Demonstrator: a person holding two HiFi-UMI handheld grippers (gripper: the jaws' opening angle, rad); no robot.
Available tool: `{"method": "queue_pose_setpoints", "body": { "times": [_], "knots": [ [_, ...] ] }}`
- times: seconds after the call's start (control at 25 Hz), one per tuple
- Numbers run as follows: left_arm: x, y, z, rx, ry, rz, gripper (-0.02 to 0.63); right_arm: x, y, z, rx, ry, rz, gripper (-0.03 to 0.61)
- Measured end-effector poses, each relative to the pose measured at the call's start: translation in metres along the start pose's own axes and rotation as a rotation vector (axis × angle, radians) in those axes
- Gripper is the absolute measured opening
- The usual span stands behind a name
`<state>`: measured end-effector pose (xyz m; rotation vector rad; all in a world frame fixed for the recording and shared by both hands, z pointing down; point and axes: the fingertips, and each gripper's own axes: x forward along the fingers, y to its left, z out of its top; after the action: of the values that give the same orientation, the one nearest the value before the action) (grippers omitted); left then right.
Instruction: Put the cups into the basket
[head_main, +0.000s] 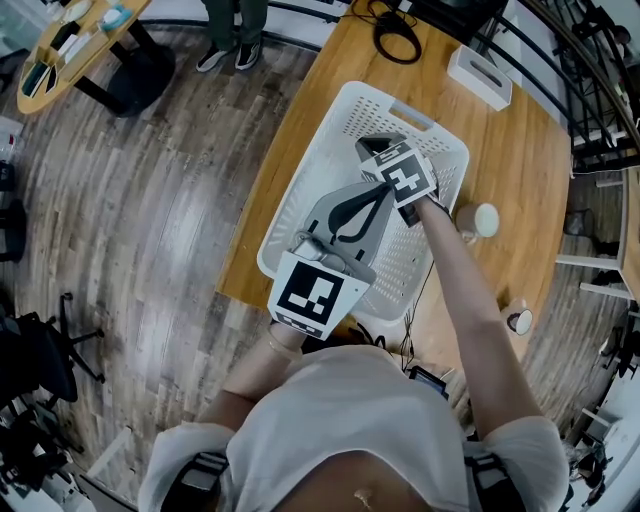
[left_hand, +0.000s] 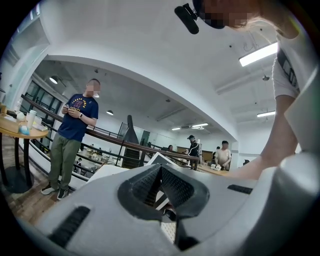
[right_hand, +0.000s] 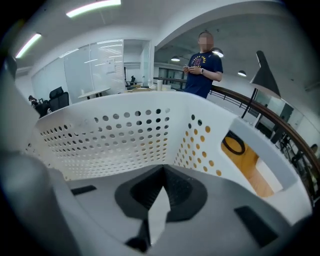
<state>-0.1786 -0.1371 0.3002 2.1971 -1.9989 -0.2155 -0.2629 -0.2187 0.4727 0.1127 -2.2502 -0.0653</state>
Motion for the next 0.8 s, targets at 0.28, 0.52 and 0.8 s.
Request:
{"method": "queue_pose_setpoints", "body": {
  "times": [0.28,0.52,0.8],
  "knots": [
    [-0.011,0.012,0.015,0.027,-0.017,0.04,0.008,-0.029,-0.01,0.036,0.118,-0.182,-0.055,0.011],
    [-0.015,0.017,0.028,0.052,-0.028,0.072,0.008,-0.083,-0.027,0.064,0.24,-0.34,-0.107,0.011],
    [-0.006,-0.009,0.032,0.077,-0.039,0.017,0.008,-0.177,-0.013,0.071,0.236,-0.513,-0.191,0.011]
  ]
}}
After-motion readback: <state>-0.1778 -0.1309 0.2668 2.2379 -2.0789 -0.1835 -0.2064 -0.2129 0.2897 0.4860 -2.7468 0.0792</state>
